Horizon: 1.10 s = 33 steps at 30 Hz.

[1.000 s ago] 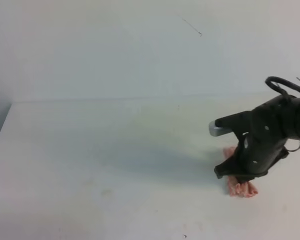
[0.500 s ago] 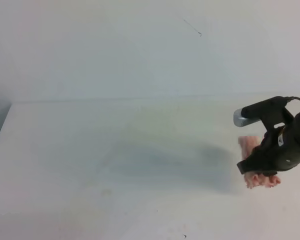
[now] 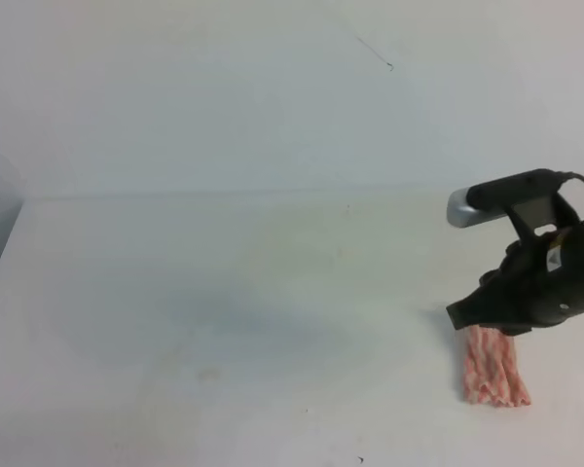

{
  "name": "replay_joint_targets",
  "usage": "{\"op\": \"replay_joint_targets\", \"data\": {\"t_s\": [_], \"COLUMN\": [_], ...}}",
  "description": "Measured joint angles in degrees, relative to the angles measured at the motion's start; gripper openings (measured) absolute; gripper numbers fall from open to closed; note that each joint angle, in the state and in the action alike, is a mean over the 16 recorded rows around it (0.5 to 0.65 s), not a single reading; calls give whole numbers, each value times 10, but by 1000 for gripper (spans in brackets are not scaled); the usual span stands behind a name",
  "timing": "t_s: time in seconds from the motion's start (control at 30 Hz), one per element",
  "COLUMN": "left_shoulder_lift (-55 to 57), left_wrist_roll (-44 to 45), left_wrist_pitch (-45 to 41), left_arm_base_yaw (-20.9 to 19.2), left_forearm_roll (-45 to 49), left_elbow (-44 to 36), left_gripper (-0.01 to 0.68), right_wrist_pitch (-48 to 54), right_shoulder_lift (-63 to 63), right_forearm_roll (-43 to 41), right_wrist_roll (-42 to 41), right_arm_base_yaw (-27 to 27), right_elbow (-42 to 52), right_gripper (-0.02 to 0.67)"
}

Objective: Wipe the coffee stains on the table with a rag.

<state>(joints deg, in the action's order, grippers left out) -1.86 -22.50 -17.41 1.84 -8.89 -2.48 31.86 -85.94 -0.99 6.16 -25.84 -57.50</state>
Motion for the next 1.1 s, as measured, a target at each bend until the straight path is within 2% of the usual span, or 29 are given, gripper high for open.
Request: {"op": "replay_joint_targets", "data": {"t_s": [0.13, 0.27, 0.47, 0.9, 1.1], "left_shoulder_lift": [0, 0, 1, 2, 2], "left_wrist_roll": [0, 0, 0, 0, 0], "left_wrist_pitch": [0, -1, -3, -4, -4], "left_arm_base_yaw": [0, 0, 1, 1, 0], "left_forearm_roll": [0, 0, 0, 0, 0], "left_elbow": [0, 0, 0, 0, 0], "left_gripper": [1, 1, 1, 1, 1], "right_wrist_pitch": [6, 9, 7, 10, 12], "right_shoulder_lift": [66, 132, 195, 232, 304], "right_forearm_roll": [-4, -10, -19, -24, -25], "right_wrist_roll": [0, 0, 1, 1, 1], "right_arm_base_yaw": [-7, -10, -11, -14, -7], "right_elbow": [0, 0, 0, 4, 17], "right_gripper": [36, -1, -4, -4, -4]}}
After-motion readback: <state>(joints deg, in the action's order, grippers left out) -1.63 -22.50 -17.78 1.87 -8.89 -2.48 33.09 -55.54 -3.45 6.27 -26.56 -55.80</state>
